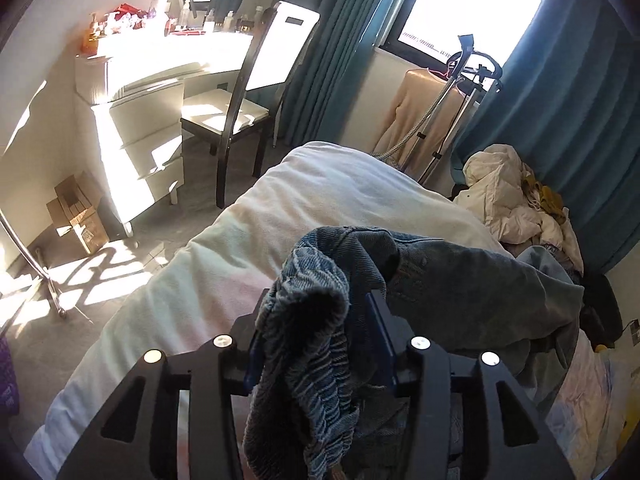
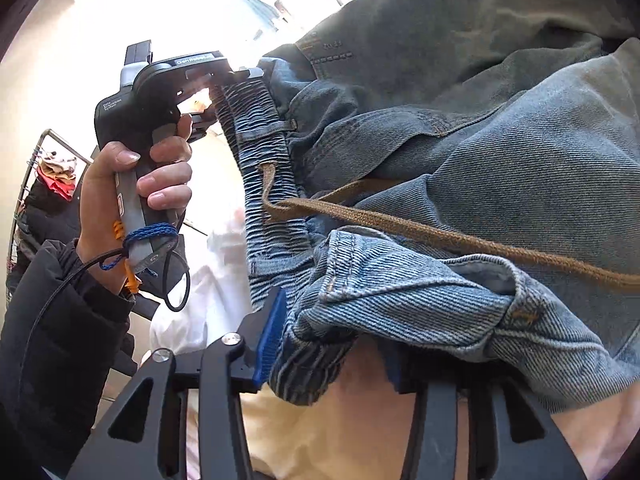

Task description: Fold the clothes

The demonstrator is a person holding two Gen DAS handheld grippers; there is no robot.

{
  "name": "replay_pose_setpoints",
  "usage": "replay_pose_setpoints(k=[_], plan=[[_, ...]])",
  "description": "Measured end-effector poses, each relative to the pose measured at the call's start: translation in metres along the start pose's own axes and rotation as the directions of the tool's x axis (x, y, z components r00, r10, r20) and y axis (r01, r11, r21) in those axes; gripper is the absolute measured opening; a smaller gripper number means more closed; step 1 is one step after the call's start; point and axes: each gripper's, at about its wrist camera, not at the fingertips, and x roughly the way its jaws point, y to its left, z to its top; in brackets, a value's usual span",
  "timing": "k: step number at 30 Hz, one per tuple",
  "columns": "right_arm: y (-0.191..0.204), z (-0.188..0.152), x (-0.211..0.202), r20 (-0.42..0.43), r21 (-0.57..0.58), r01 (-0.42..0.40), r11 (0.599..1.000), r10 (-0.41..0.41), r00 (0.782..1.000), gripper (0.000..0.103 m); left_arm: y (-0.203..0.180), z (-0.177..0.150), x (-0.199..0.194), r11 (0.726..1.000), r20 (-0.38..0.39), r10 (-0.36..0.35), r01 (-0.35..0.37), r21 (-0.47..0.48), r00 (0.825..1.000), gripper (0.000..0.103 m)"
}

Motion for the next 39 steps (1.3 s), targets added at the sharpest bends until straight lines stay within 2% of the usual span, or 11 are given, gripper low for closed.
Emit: replay_pose_setpoints(k=[2, 7, 13, 20, 24, 29, 36, 39], plan=[[0.008, -0.004, -0.013, 0.006, -0.021, 0.019, 1.0, -0.019, 1.0, 0.057, -0.003, -0.005, -0.018, 1.0, 0.007, 0.011, -0.011, 0.019, 1.0, 0.054], [0.036, -0.014, -0.04, 0.057, -0.075, 0.071, 0.995, -0.067, 0.996, 0.06, -0.025, -0.021, -0.066, 0.996, 0.042, 0.003, -0.007, 0.09, 0.999, 0.054], [0.041, -0.033, -0.091, 0.142, -0.09, 0.157, 0.983, -0.143, 0.979, 0.062, -0.074, -0.053, -0.113, 0.985, 0.078, -0.087, 0.074, 0.156, 0.993, 0.054], [0.029, -0.054, -0.147, 0.204, -0.073, 0.268, 0.961, -0.248, 0.947, 0.062, -0.149, -0.091, -0.136, 0.964, 0.077, -0.174, 0.154, 0.217, 0.982, 0.054], [0.004, -0.061, -0.181, 0.244, -0.04, 0.332, 0.942, -0.313, 0.918, 0.062, -0.193, -0.107, -0.138, 0.949, 0.077, -0.202, 0.175, 0.263, 0.976, 0.054], [-0.035, -0.077, -0.227, 0.3, 0.055, 0.418, 0.907, -0.414, 0.859, 0.062, -0.248, -0.131, -0.129, 0.919, 0.071, -0.247, 0.21, 0.334, 0.966, 0.054], [-0.098, -0.092, -0.252, 0.323, 0.179, 0.492, 0.852, -0.523, 0.789, 0.062, -0.319, -0.161, -0.085, 0.877, 0.006, -0.259, 0.233, 0.419, 0.966, 0.054], [-0.119, -0.089, -0.259, 0.328, 0.209, 0.536, 0.818, -0.575, 0.749, 0.062, -0.347, -0.175, -0.06, 0.858, -0.022, -0.245, 0.228, 0.46, 0.969, 0.054]])
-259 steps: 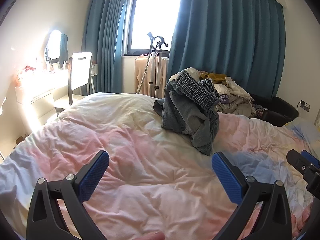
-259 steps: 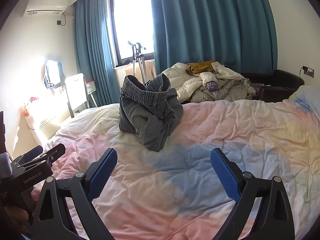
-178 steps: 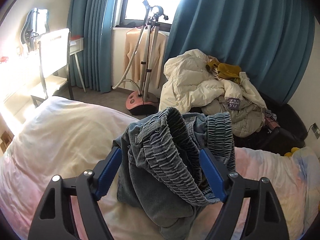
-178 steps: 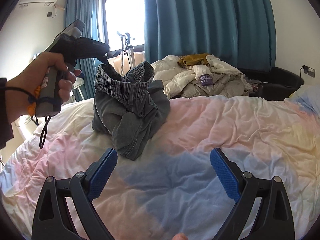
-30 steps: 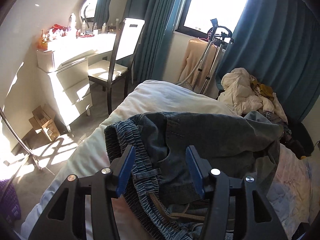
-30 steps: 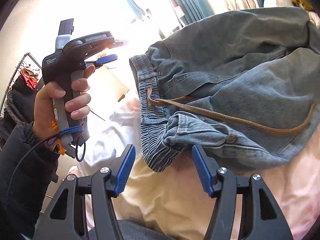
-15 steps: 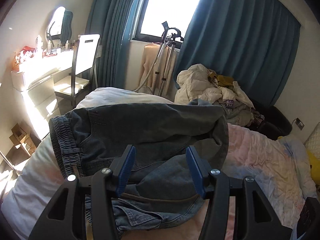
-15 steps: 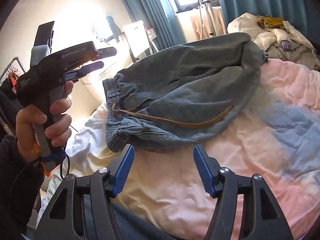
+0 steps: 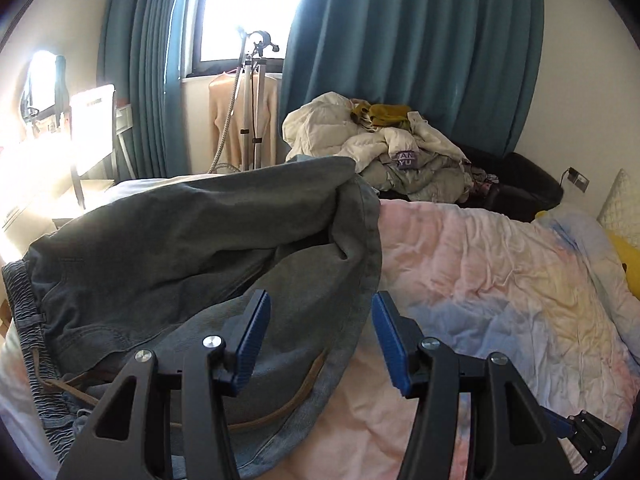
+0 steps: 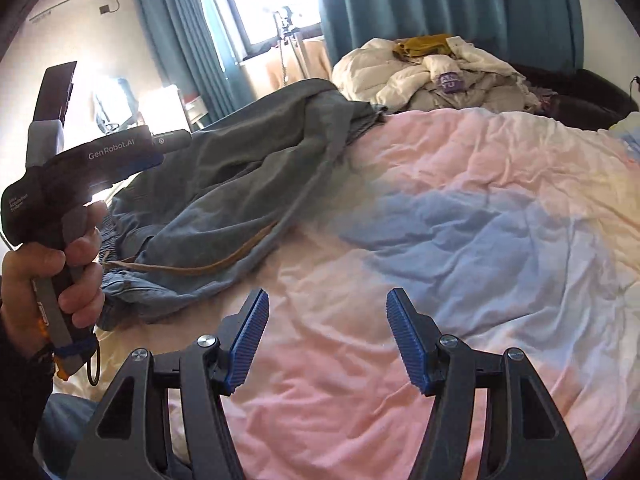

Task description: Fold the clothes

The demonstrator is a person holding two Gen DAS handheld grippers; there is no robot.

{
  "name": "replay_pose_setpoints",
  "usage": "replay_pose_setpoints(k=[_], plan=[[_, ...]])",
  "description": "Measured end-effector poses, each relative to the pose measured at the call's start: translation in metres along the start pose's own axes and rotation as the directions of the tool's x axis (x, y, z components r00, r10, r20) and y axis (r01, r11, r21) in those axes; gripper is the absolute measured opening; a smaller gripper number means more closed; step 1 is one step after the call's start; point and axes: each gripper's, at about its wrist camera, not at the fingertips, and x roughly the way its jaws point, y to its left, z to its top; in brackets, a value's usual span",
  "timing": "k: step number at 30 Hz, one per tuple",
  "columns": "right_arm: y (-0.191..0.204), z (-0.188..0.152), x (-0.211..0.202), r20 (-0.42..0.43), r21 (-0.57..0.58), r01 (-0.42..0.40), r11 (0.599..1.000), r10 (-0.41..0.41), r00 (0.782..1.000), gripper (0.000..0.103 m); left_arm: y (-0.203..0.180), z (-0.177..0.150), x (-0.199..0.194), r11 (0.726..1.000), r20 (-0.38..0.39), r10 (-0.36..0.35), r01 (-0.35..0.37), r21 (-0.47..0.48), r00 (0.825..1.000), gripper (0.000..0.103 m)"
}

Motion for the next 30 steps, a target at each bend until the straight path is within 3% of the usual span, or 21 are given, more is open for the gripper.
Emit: replay_pose_setpoints(k=[10, 16, 20, 25, 26, 28, 29, 30], plan=[[-0.043, 0.01, 0.021, -0.011, 0.089, 0.053, 0.995, -0.052, 0.999, 0.062, -0.043, 0.001, 0.114, 0.999, -0.108, 0.0, 0.005, 0.053, 0.994, 0.054], [-0.057, 0.009, 0.043, -0.044, 0.095, 0.092, 0.991, -0.088, 0.995, 0.062, -0.053, 0.005, 0.177, 0.996, -0.143, 0.042, -0.031, 0.081, 0.989, 0.054], [-0.067, 0.01, 0.056, -0.067, 0.115, 0.086, 0.99, -0.079, 0.995, 0.062, -0.05, 0.012, 0.204, 0.999, -0.161, 0.051, -0.048, 0.024, 0.986, 0.054], [-0.084, 0.013, 0.061, -0.059, 0.172, 0.079, 0.982, -0.07, 0.996, 0.062, -0.038, 0.016, 0.212, 0.998, -0.105, 0.016, -0.022, -0.057, 0.994, 0.053], [-0.087, 0.014, 0.062, -0.055, 0.183, 0.08, 0.98, -0.071, 0.996, 0.062, -0.036, 0.015, 0.215, 0.998, -0.112, 0.025, -0.032, -0.058, 0.993, 0.049], [-0.094, 0.014, 0.065, -0.053, 0.198, 0.089, 0.976, -0.08, 0.995, 0.062, -0.034, 0.014, 0.216, 0.997, -0.126, 0.043, -0.051, -0.059, 0.991, 0.014], [-0.097, 0.015, 0.068, -0.059, 0.206, 0.094, 0.974, -0.083, 0.995, 0.062, -0.034, 0.014, 0.215, 0.997, -0.129, 0.034, -0.042, -0.061, 0.991, 0.005], [-0.099, 0.014, 0.071, -0.066, 0.214, 0.096, 0.972, -0.084, 0.994, 0.062, -0.035, 0.014, 0.209, 0.998, -0.121, 0.017, -0.025, -0.059, 0.993, 0.004]])
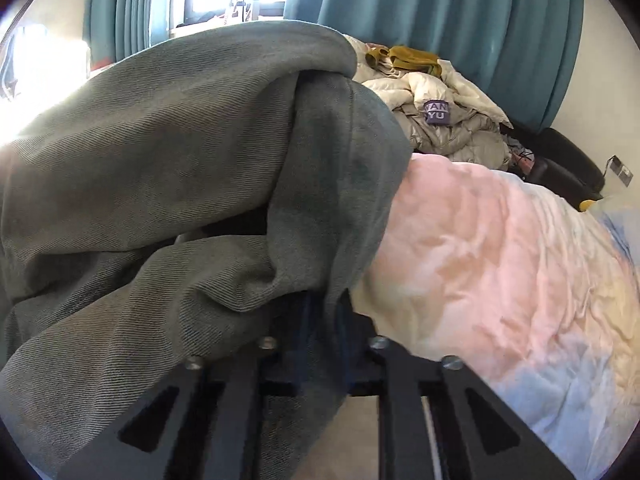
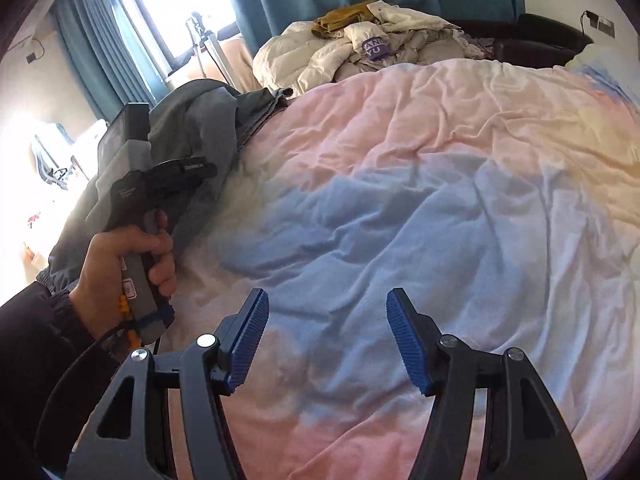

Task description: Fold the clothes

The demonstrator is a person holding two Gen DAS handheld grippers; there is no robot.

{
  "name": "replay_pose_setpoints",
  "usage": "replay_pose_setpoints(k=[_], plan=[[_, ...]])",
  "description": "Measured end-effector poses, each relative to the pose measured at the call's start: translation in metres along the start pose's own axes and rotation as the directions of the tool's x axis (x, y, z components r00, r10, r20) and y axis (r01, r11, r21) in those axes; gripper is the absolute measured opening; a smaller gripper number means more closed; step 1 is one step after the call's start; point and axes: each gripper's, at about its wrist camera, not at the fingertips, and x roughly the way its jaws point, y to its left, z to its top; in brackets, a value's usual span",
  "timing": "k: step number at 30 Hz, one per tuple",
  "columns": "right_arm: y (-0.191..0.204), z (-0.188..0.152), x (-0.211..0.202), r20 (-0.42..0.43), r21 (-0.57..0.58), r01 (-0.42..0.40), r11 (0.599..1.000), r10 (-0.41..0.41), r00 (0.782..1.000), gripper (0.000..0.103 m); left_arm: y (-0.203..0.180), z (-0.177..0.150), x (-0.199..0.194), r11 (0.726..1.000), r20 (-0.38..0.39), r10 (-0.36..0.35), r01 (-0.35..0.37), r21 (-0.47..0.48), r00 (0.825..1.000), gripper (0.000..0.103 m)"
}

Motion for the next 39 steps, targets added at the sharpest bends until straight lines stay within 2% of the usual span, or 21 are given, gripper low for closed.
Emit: replay_pose_setpoints(k=[5, 11, 15, 20, 23, 25, 27, 30, 34, 37, 39], plan=[[-0.001, -0.001, 0.005, -0.002, 0.008, 0.013, 1.0, -0.013, 1.0, 0.062, -0.027, -0.004, -0.061, 0.992, 0.067, -0.084, 0.077, 0.1, 0.994, 0.003], [0.005, -0.002, -0.008, 0.054, -0.012, 0.012, 1.0, -0.011, 0.998, 0.062, -0.042, -0.02, -0.154, 0.962, 0.102, -0.209, 0.185, 0.2, 0.973, 0.003], [0.004, 0.0, -0.027, 0.1, -0.011, 0.002, 1.0, -0.001, 0.995, 0.062, -0.04, -0.043, -0.212, 0.937, 0.094, -0.274, 0.244, 0.249, 0.957, 0.003], [0.004, -0.003, -0.054, 0.155, -0.017, -0.015, 1.0, 0.017, 0.988, 0.062, -0.034, -0.094, -0.267, 0.898, 0.04, -0.351, 0.325, 0.298, 0.935, 0.003], [0.005, -0.006, -0.068, 0.164, -0.017, -0.059, 0.998, 0.061, 0.985, 0.062, -0.026, -0.127, -0.28, 0.888, 0.005, -0.373, 0.356, 0.292, 0.928, 0.003], [0.007, -0.009, -0.075, 0.16, -0.013, -0.101, 0.995, 0.102, 0.982, 0.062, -0.017, -0.145, -0.277, 0.894, -0.012, -0.371, 0.361, 0.267, 0.928, 0.003], [0.01, -0.013, -0.08, 0.15, -0.014, -0.146, 0.989, 0.146, 0.978, 0.062, -0.009, -0.153, -0.27, 0.899, -0.022, -0.387, 0.382, 0.212, 0.922, 0.003], [0.014, -0.017, -0.08, 0.132, -0.01, -0.193, 0.981, 0.192, 0.972, 0.062, -0.006, -0.154, -0.268, 0.895, -0.008, -0.406, 0.4, 0.197, 0.914, 0.003], [0.011, -0.007, -0.057, 0.08, 0.092, -0.301, 0.949, 0.294, 0.952, 0.062, -0.001, -0.154, -0.265, 0.886, -0.001, -0.436, 0.43, 0.174, 0.9, 0.003], [0.011, 0.017, -0.03, 0.053, 0.135, -0.344, 0.929, 0.34, 0.939, 0.062, 0.005, -0.159, -0.258, 0.877, 0.014, -0.466, 0.46, 0.142, 0.885, 0.004], [0.009, 0.037, -0.01, 0.049, 0.152, -0.374, 0.915, 0.371, 0.927, 0.062, 0.005, -0.166, -0.248, 0.879, -0.005, -0.463, 0.46, 0.123, 0.886, 0.004]])
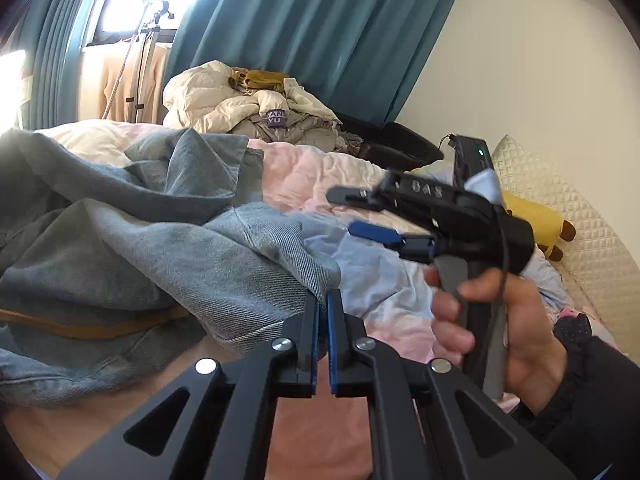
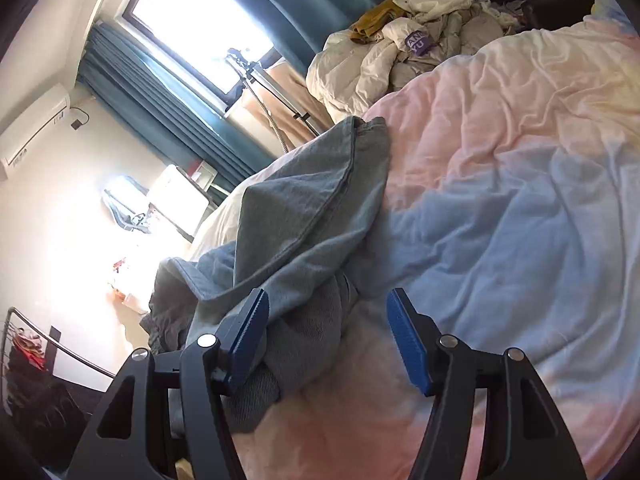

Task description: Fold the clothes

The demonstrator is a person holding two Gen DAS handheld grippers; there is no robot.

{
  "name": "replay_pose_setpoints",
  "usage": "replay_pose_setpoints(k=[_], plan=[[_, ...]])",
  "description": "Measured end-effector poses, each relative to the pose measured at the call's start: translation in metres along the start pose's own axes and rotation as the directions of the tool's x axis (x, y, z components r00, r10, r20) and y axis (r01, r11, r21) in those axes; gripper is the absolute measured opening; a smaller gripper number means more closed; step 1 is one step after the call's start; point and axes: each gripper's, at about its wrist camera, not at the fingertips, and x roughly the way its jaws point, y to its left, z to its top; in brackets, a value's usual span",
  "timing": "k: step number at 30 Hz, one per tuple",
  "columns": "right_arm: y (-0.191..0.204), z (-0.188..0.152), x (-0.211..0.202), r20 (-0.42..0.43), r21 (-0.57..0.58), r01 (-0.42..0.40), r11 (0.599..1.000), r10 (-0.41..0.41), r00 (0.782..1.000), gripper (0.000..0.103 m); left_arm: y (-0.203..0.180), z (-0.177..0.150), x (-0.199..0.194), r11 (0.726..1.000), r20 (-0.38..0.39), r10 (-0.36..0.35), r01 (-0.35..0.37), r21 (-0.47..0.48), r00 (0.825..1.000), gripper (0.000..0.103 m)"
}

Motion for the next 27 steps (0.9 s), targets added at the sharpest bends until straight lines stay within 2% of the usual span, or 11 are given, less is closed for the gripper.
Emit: replay_pose_setpoints(k=[3, 5, 10, 14, 19, 22, 24, 26, 27], plan=[[-0.016, 0.04, 0.034, -0.001, 0.033, -0.032, 0.999, 0.032, 0.999, 0.062, -0.003, -0.006, 0.013, 0.999, -0.018, 0.021, -0.021, 0.033, 1.0, 0.004], [-0.028, 0.066, 0.06, -0.007, 0.047, -0.023, 0.999, 0.023, 1.0, 0.062, -0.003, -0.005, 0.018, 0.999, -0.014, 0.018, -0.017, 0.048, 1.0, 0.004], [-0.05, 0.117, 0.126, -0.035, -0.02, 0.087, 0.996, -0.088, 0.996, 0.062, 0.012, -0.001, 0.032, 1.0, -0.007, -0.019, 0.019, 0.005, 1.0, 0.004], [-0.066, 0.144, 0.18, -0.067, -0.091, 0.124, 0.988, -0.13, 0.989, 0.062, 0.03, 0.004, 0.044, 0.997, -0.005, -0.056, 0.056, -0.049, 0.998, 0.004], [-0.076, 0.164, 0.235, -0.075, -0.12, 0.073, 0.99, -0.083, 0.994, 0.062, 0.039, 0.009, 0.06, 0.996, -0.008, -0.082, 0.081, -0.043, 0.997, 0.004], [-0.073, 0.169, 0.25, -0.054, -0.164, 0.084, 0.983, -0.094, 0.994, 0.061, 0.042, 0.009, 0.068, 0.994, -0.022, -0.102, 0.101, -0.047, 0.995, 0.004], [-0.07, 0.171, 0.248, -0.03, -0.17, 0.082, 0.982, -0.089, 0.996, 0.047, 0.045, 0.011, 0.071, 0.992, -0.025, -0.115, 0.113, -0.053, 0.993, 0.004], [-0.065, 0.171, 0.242, -0.014, -0.172, 0.084, 0.981, -0.088, 0.996, 0.012, 0.045, 0.012, 0.071, 0.991, -0.021, -0.123, 0.122, -0.053, 0.992, 0.004], [-0.062, 0.171, 0.236, 0.004, -0.174, 0.107, 0.979, -0.108, 0.994, 0.006, 0.044, 0.013, 0.07, 0.991, -0.018, -0.127, 0.126, -0.052, 0.992, 0.004]])
